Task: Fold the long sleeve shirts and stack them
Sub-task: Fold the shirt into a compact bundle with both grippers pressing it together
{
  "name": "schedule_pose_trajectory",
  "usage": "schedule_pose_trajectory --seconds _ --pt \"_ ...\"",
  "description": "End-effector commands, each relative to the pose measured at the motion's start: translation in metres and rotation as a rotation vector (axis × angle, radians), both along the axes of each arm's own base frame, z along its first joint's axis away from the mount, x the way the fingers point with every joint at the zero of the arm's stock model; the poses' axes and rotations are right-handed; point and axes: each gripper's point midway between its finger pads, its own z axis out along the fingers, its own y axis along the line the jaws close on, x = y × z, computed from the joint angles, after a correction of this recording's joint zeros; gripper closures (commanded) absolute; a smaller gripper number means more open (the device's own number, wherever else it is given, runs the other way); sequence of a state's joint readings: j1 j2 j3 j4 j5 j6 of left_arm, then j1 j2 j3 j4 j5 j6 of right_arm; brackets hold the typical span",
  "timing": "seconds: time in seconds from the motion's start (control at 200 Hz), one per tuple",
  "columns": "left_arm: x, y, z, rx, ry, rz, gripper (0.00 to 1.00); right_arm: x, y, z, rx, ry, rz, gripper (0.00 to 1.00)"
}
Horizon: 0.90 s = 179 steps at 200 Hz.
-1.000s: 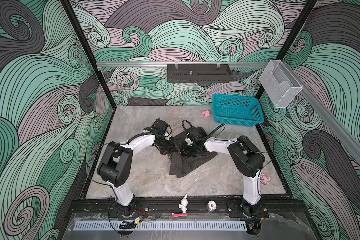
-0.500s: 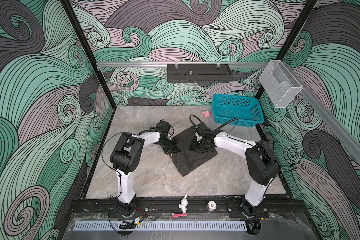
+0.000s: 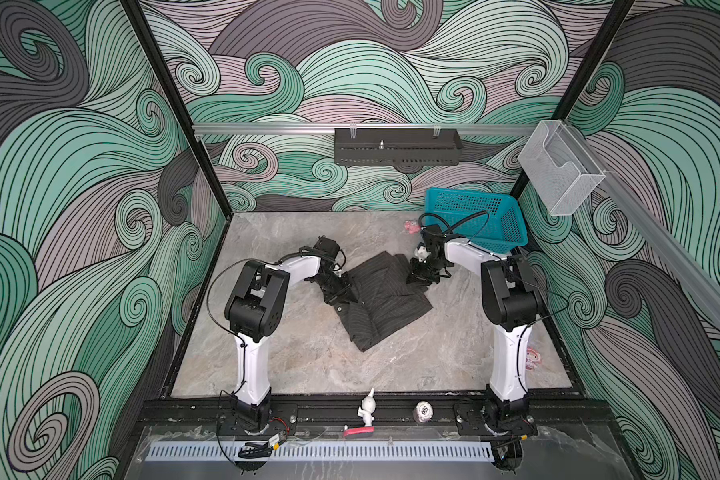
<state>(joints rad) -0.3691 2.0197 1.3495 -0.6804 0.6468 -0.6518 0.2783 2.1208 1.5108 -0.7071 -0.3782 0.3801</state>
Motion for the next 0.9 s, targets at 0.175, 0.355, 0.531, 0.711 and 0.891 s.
schedule_pose_trajectory --seconds 0.175,0.355,0.531,0.711,0.891 --pt "0.000 0.031 0.007 0.090 0.004 0.000 1.00 -0.075 0.023 -0.017 0.039 0.183 0.034 0.76" --pt "0.001 0.027 0.054 0.091 -0.070 -0.043 1.00 -0.095 0.035 -0.012 0.016 0.172 0.064 0.75" --pt "-0.005 0.006 0.089 0.102 -0.129 -0.086 1.00 -0.099 0.033 -0.009 -0.014 0.156 0.069 0.75" --pt "-0.008 -0.035 0.082 0.105 -0.126 -0.120 1.00 -0.101 0.030 -0.010 -0.040 0.145 0.058 0.75" --pt "0.002 -0.080 0.063 0.083 -0.131 -0.137 1.00 -0.104 0.027 -0.009 -0.049 0.137 0.043 0.75"
